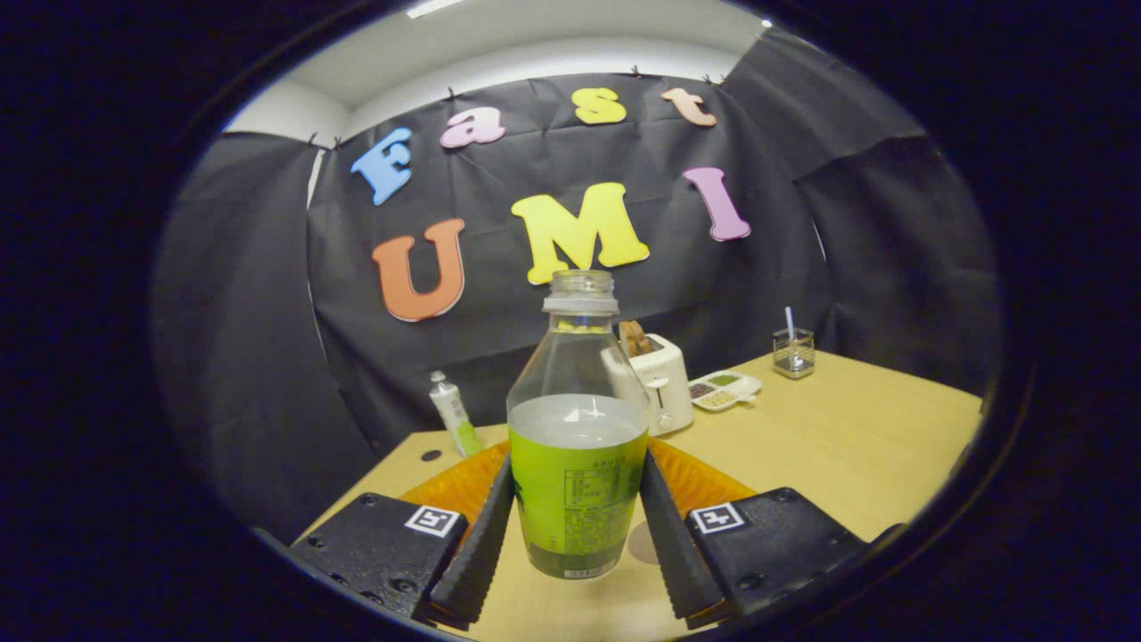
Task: Take the bottle from table, then pour the juice into the cup, finally place the bottle on the coaster
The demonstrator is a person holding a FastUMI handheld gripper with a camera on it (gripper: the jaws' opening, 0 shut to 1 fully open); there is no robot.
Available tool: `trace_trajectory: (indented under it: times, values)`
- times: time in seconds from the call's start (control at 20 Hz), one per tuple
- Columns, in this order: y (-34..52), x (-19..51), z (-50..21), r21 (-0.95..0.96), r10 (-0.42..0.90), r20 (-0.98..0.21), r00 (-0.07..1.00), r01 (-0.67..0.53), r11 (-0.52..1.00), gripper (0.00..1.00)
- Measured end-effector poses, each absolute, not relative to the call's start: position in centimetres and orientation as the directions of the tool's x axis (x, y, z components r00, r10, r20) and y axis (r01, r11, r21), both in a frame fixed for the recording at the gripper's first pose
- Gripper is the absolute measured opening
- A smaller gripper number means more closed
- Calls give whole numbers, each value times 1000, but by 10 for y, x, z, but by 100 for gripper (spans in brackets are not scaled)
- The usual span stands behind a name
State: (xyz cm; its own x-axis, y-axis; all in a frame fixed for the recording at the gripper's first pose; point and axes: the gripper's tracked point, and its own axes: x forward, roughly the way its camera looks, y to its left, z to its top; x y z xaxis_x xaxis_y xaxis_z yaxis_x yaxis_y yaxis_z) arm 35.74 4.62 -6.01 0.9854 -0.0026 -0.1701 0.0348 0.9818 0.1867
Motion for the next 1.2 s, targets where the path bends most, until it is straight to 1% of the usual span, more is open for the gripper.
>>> trace_trajectory:
  times: [0.15,0.35,0.45,0.6,0.8,1.0,1.2]
  values:
    - [37,379,-80,59,-45,-193,980,57,997,80]
    - [24,409,-98,-33,-79,-175,981,74,997,80]
    - [12,416,-108,-81,-118,-173,978,105,991,81]
    - [4,420,-119,-59,-165,-185,969,157,986,81]
    - [3,421,-128,-73,-188,-188,964,177,982,81]
    - [5,422,-129,-16,-143,-173,974,142,990,81]
    - [-2,420,-139,-5,-146,-184,972,148,989,81]
